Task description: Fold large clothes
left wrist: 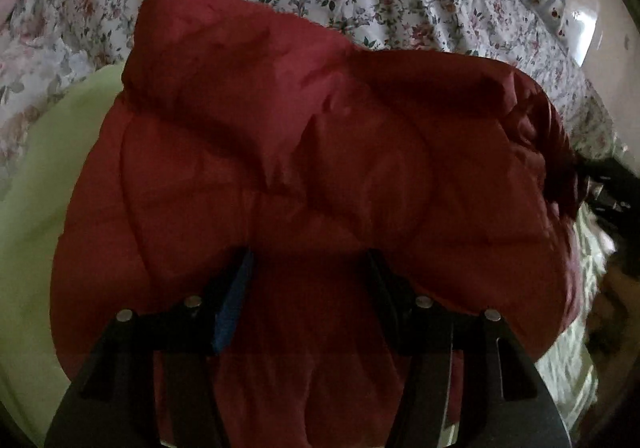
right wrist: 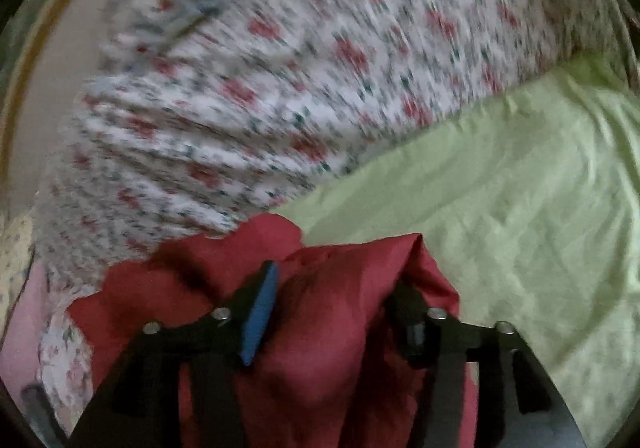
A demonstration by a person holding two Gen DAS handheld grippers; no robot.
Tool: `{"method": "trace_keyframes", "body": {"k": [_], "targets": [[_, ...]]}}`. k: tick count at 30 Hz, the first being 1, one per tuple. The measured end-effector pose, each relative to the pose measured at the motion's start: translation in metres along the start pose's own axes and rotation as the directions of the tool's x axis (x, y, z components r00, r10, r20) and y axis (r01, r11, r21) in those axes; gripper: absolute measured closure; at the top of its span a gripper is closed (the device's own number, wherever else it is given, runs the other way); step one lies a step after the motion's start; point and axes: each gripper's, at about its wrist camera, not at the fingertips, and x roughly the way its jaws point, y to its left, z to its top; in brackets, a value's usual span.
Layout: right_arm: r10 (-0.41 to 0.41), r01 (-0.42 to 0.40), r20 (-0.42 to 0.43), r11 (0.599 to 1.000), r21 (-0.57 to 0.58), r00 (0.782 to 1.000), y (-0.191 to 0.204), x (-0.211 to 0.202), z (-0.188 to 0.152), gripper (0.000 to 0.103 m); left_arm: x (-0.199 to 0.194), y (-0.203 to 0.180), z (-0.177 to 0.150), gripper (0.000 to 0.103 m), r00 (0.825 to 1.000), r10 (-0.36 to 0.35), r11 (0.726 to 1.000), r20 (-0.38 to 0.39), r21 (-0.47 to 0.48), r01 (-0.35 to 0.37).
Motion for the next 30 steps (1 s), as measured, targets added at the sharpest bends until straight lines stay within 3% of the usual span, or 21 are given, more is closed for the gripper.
{"method": "trace_keyframes", "body": {"k": [3, 7, 11, 15, 17, 20, 30], "targets": [[0.055, -0.051, 0.044, 0.994, -0.094, 0.998, 0.022, -0.036, -0.015, 0.034, 0.0, -0.001, 0.007, 0.047, 1.0, 0.016, 1.0, 0.0, 0.007, -0.016], [0.097, -0.119, -0.091, 0.954, -0.274, 0.991, 0.061, -0.028, -0.038, 0.032, 0.003, -0.003, 0.019, 0.047, 1.0, 0.028, 1.0, -0.005, 0.012, -0.028], [-0.004, -0.084, -0.213, 0.911, -0.404, 0.977, 0.081, 0.01, -0.057, 0.033, -0.001, 0.001, 0.024, 0.047, 1.0, 0.015, 1.0, -0.014, 0.002, -0.015], [-0.073, -0.032, -0.263, 0.927, -0.374, 0.962, 0.061, 0.048, -0.052, 0.034, -0.021, 0.021, 0.026, 0.052, 0.998, -0.038, 0.998, 0.044, -0.051, 0.04], [-0.078, -0.019, -0.272, 0.942, -0.336, 0.959, 0.049, 0.059, -0.044, 0.034, -0.026, 0.041, 0.029, 0.053, 0.997, -0.018, 0.995, 0.072, -0.1, 0.025], [-0.09, -0.004, -0.278, 0.948, -0.319, 0.956, 0.046, 0.067, -0.037, 0.034, -0.011, 0.062, 0.037, 0.065, 0.999, 0.01, 0.989, 0.038, -0.148, -0.004], [-0.059, -0.013, -0.284, 0.97, -0.244, 0.957, 0.034, 0.09, -0.03, 0.033, 0.037, 0.07, 0.049, 0.066, 0.998, 0.048, 0.989, -0.028, -0.139, -0.051]]}}
